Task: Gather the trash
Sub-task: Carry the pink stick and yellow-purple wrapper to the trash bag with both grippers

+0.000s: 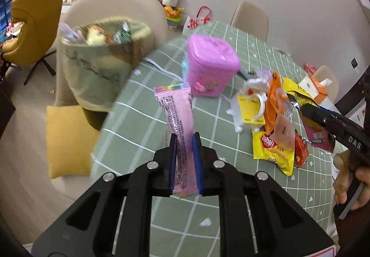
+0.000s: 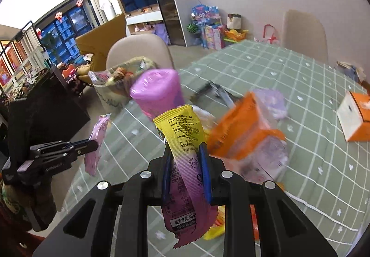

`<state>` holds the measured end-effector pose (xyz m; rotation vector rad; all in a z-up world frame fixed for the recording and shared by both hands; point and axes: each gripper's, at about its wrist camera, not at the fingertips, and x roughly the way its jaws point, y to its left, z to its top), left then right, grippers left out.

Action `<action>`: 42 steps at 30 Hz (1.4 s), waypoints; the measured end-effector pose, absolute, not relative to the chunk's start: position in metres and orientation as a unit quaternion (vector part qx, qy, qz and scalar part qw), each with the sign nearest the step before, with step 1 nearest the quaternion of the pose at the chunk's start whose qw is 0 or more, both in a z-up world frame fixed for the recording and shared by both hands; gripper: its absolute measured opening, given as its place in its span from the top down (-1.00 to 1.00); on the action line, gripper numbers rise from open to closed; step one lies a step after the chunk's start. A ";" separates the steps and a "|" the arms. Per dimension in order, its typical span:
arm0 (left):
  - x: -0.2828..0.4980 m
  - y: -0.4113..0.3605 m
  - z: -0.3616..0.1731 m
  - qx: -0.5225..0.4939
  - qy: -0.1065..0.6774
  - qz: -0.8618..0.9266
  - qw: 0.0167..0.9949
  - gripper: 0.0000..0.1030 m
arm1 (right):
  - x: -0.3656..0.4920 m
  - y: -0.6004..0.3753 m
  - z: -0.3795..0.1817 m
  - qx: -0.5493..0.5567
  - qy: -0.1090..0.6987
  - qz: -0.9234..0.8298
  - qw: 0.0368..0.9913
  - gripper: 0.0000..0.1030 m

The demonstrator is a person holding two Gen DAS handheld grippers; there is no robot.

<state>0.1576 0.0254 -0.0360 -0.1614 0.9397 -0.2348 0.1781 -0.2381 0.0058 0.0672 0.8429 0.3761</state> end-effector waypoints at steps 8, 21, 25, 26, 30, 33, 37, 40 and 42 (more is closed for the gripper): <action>0.150 0.079 0.026 -0.080 0.376 -0.115 0.916 0.74 | 0.170 -0.171 0.078 -0.018 0.338 0.195 0.920 0.56; 0.163 0.149 0.076 -0.077 0.312 -0.089 0.943 0.74 | 0.211 -0.082 0.134 -0.084 0.295 0.214 0.927 0.55; 0.175 0.163 0.072 -0.081 0.313 -0.077 0.943 0.74 | 0.238 -0.069 0.125 -0.077 0.304 0.226 0.922 0.55; 0.178 0.166 0.070 -0.082 0.314 -0.076 0.943 0.74 | 0.245 -0.065 0.122 -0.077 0.307 0.227 0.921 0.55; 0.207 0.177 0.048 -0.106 0.331 -0.081 0.934 0.74 | 0.272 -0.057 0.103 -0.082 0.328 0.223 0.914 0.55; 0.233 0.185 0.029 -0.126 0.349 -0.086 0.925 0.74 | 0.286 -0.052 0.092 -0.090 0.334 0.218 0.913 0.55; 0.268 0.187 0.007 -0.135 0.370 -0.093 0.914 0.74 | 0.306 -0.051 0.078 -0.096 0.340 0.212 0.911 0.55; 0.294 0.186 -0.003 -0.139 0.377 -0.097 0.910 0.74 | 0.320 -0.053 0.068 -0.093 0.344 0.211 0.910 0.55; 0.310 0.182 -0.008 -0.145 0.384 -0.099 0.907 0.74 | 0.327 -0.054 0.062 -0.091 0.346 0.211 0.909 0.55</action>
